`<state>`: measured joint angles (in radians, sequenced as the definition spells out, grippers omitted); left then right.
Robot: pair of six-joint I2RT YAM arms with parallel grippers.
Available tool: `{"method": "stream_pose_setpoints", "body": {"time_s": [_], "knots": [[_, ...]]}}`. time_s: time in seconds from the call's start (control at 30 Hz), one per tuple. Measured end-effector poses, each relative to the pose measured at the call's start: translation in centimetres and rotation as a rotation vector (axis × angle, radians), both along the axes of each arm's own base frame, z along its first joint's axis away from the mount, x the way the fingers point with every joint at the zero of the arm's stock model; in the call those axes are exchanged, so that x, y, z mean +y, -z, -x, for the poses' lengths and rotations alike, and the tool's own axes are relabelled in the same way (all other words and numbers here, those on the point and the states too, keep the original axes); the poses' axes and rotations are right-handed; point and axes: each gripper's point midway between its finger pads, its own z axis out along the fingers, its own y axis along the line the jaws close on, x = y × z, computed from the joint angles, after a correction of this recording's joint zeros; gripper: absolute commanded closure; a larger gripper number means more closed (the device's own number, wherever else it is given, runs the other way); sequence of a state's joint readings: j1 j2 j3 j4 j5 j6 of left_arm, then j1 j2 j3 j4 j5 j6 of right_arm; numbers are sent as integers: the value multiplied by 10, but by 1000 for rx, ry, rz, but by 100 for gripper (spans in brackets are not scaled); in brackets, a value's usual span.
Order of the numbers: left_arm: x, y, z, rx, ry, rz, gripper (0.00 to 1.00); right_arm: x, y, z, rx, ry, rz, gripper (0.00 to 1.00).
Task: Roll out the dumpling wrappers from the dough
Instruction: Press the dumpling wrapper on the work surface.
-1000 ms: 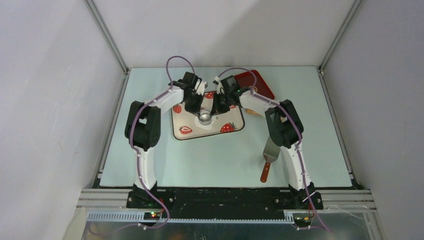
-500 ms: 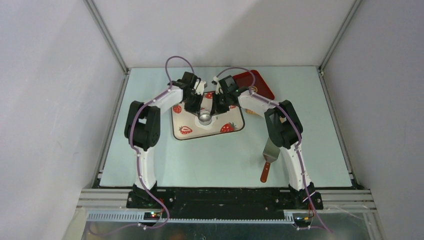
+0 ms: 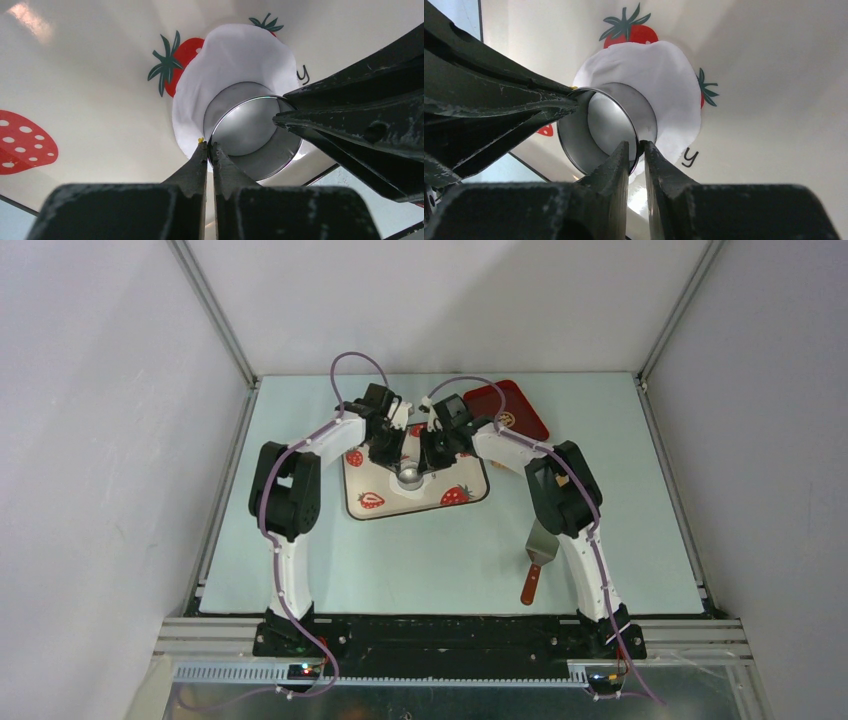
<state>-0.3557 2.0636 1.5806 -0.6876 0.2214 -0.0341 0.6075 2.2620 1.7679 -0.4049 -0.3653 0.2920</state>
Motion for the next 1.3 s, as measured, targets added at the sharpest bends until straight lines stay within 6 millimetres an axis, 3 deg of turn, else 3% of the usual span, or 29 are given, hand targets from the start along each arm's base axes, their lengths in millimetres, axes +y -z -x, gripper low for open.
{"method": "stream_pose_setpoints", "body": {"time_s": [0.67, 0.9, 1.0, 1.13, 1.3], "knots": [[0, 1, 1, 2, 1, -1, 80, 0, 0, -1, -7, -4, 6, 80], [0, 1, 0, 2, 1, -1, 71, 1, 1, 1, -7, -12, 11, 67], [0, 1, 0, 2, 0, -1, 61, 1, 2, 6, 2, -24, 21, 61], [0, 1, 0, 1, 0, -1, 53, 2, 3, 9, 7, -33, 30, 57], [2, 1, 0, 1, -4, -1, 49, 2, 2, 10, 5, -40, 35, 54]]}}
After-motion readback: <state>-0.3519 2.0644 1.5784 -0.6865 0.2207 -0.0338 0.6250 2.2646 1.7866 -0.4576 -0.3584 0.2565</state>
